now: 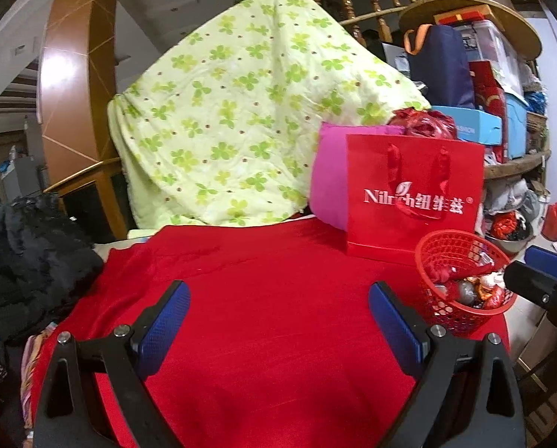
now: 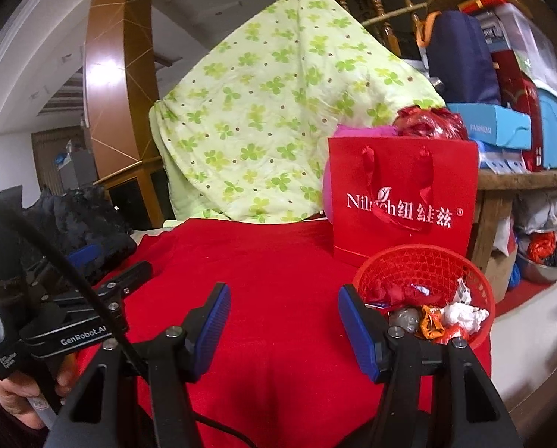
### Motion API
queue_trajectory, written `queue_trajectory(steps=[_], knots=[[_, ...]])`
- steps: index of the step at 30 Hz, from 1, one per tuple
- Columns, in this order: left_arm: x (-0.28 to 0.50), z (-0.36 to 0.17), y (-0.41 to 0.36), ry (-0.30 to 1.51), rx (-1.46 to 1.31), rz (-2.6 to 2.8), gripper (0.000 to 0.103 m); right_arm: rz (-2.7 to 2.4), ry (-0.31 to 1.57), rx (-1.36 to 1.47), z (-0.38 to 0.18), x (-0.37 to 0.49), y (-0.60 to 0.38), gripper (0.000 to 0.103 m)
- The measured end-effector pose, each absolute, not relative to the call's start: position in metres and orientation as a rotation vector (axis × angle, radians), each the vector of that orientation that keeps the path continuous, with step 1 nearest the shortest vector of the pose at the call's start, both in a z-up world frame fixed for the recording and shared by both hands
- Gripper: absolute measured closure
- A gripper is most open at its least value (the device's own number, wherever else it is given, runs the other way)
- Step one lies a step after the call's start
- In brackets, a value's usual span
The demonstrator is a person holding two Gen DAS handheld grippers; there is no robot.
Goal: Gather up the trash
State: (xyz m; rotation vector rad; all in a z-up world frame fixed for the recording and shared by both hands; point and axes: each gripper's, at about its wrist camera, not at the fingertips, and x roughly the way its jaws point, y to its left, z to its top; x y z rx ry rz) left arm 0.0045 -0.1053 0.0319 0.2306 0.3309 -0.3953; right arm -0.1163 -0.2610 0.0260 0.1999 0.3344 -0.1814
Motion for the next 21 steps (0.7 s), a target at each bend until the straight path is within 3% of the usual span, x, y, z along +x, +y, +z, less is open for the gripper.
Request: queue_trajectory(steps=[21], knots=[[-0.021,0.051,-0.078,0.305,0.202,-0.341,0.007,-0.204,0.309,0.192,0.046,-0.145,-0.257,0.039]])
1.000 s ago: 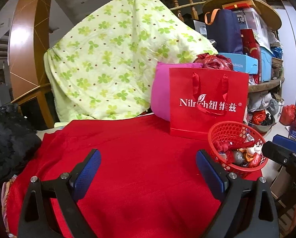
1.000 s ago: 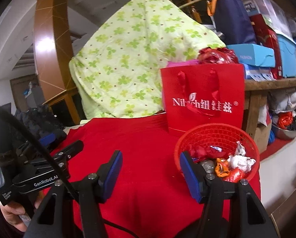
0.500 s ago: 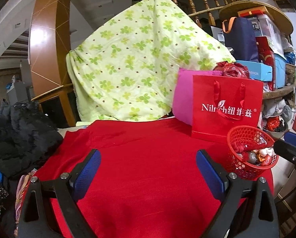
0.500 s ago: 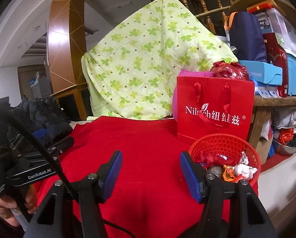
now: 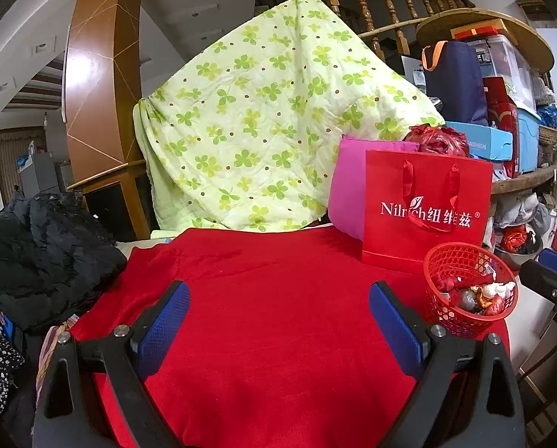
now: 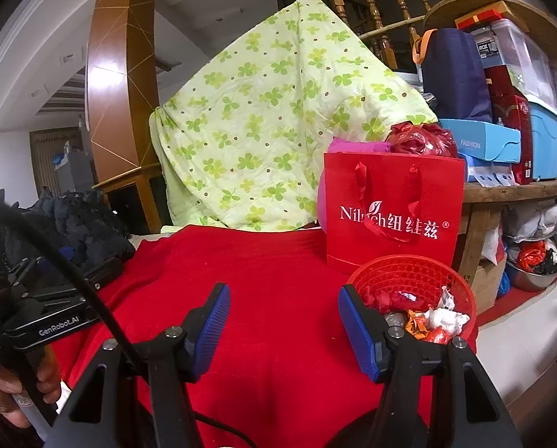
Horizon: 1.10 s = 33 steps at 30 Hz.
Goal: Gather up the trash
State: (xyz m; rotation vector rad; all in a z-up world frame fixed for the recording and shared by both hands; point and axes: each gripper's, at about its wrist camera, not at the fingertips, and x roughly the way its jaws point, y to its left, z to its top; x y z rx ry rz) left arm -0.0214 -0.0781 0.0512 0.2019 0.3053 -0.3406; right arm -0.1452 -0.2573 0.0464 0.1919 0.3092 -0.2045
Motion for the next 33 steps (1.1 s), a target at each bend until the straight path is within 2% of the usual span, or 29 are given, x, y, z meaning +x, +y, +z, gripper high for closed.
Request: queue_trajectory(steps=[33], knots=[[-0.072,0.072,-0.083,0.299,0.228,-0.286,0.006,-0.282,0.291,0.191,0.050,-0.194,-0.274,0.039]])
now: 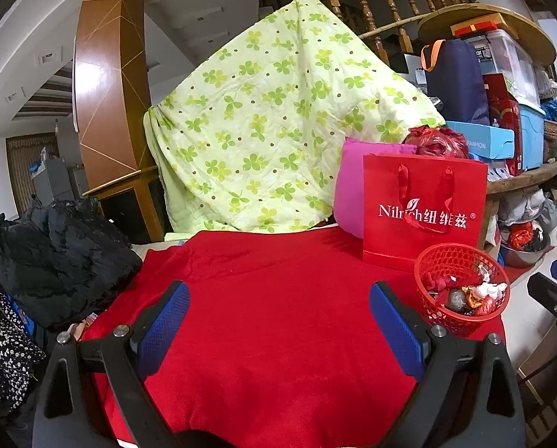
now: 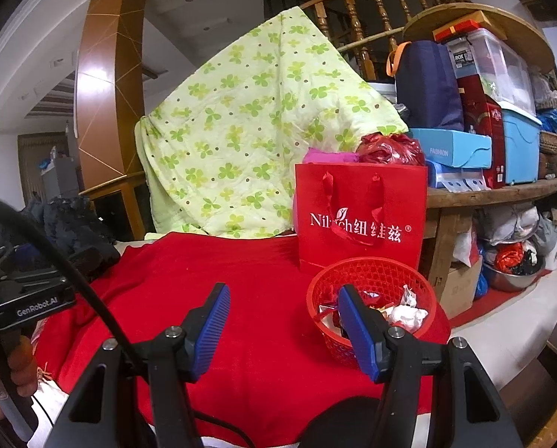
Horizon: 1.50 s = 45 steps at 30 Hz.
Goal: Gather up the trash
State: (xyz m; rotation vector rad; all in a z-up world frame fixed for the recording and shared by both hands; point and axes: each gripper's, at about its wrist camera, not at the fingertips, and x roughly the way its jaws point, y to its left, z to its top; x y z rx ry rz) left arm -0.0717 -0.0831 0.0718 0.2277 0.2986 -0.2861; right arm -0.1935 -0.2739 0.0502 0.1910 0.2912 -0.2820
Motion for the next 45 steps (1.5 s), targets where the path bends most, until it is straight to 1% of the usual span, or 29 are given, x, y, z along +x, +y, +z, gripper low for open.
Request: queue_trajectory(steps=[23,45], knots=[[-0.064,0.065,-0.086,0.330,0.245,-0.305,0.006,-0.272,0.302,0.189,0.045,-0.187,-0.272,0.039],[-0.053,0.064,-0.069,0.336,0.201,-0.281,0.006,-0.258,0.317,0.133,0.053,-0.173,-0.240,0.039]])
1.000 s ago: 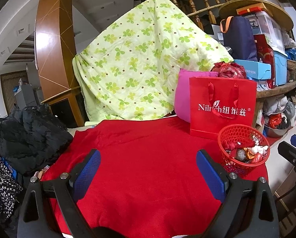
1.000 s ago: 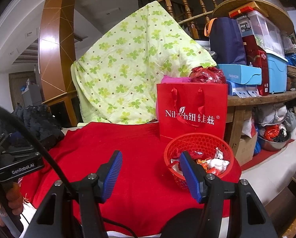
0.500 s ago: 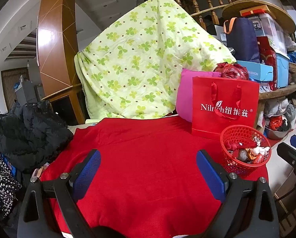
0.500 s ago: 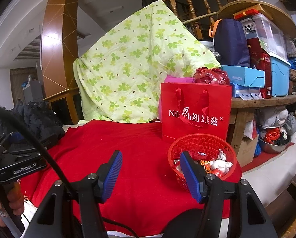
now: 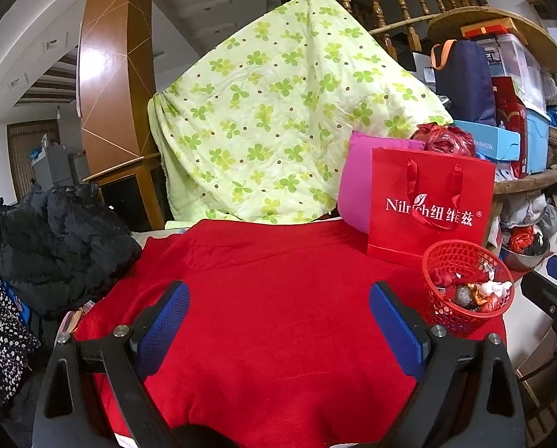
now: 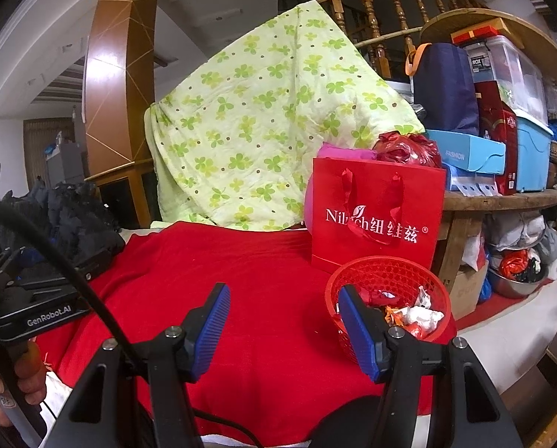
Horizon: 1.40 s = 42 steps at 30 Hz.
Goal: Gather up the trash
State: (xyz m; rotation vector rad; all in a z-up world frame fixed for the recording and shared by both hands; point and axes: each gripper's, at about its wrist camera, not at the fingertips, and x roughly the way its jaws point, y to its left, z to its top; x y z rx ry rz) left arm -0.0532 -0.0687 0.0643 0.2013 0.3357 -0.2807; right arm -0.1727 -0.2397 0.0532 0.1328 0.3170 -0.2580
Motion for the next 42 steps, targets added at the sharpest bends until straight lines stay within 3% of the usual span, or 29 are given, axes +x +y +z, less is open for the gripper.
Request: queue_trajectory(steps=[24,42], knots=[[-0.045,0.056,-0.054,0.364,0.165,-0.239,0.006,-0.234,0.328,0.083,0.054,-0.160,-0.215,0.038],[-0.058,0.053,-0.086,0.358,0.260,-0.278,0.006,-0.268,0.323,0.188,0.045,-0.171,-0.258,0.038]])
